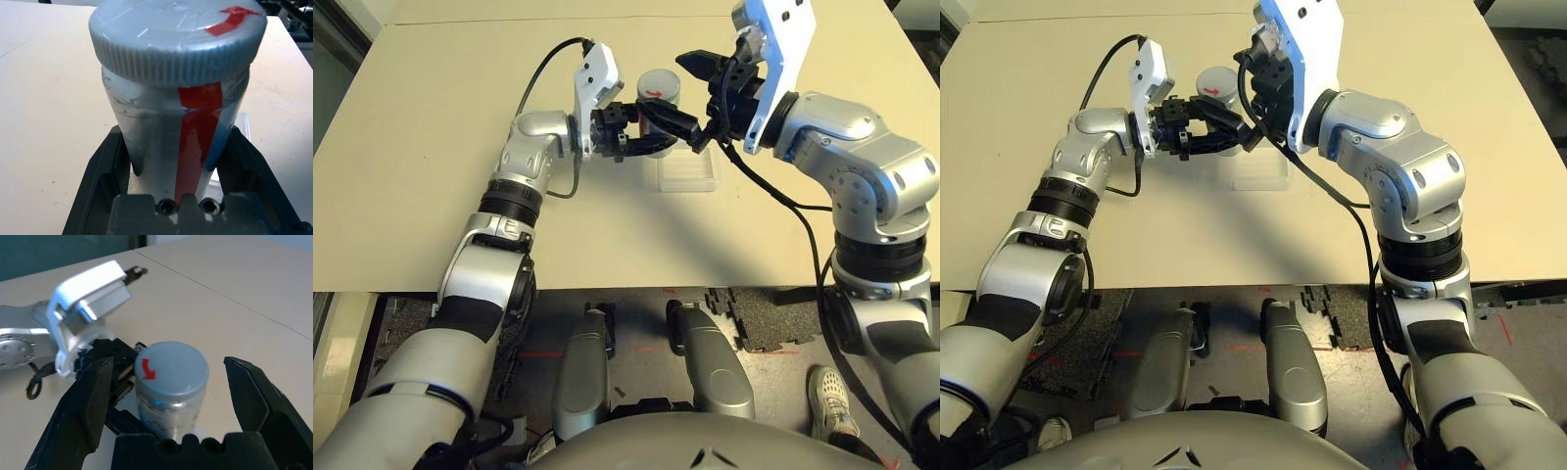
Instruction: Pour the medicine from the bottle into the box.
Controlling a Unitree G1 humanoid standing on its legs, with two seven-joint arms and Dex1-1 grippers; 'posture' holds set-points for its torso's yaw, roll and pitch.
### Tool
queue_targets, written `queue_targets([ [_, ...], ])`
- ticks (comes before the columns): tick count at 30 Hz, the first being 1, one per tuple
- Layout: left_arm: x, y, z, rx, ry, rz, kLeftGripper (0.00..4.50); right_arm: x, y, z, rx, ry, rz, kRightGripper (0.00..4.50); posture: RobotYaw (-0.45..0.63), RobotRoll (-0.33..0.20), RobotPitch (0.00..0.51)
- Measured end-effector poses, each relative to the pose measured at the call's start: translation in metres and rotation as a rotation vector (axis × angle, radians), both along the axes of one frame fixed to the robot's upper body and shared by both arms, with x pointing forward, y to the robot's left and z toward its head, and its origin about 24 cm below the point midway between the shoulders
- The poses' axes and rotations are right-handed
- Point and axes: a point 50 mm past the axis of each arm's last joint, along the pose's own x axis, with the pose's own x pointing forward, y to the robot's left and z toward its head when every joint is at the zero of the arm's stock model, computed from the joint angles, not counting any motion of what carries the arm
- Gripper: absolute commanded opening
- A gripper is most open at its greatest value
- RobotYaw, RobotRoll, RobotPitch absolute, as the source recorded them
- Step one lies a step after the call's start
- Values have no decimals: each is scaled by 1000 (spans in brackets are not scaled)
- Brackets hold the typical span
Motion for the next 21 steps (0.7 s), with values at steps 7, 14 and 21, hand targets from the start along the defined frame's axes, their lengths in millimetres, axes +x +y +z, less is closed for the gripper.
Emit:
queue_targets([
  [7,0,-1,0,-2,-2,-5,2677,1,1,-1,8,3,-14,4500,-138,0,225],
  [14,-1,-2,0,-2,-3,-7,2677,1,2,-1,13,2,-13,2440,-136,0,226],
  [21,-1,-2,0,-2,-1,-8,2677,1,2,-2,12,3,-12,2434,-134,0,227],
])
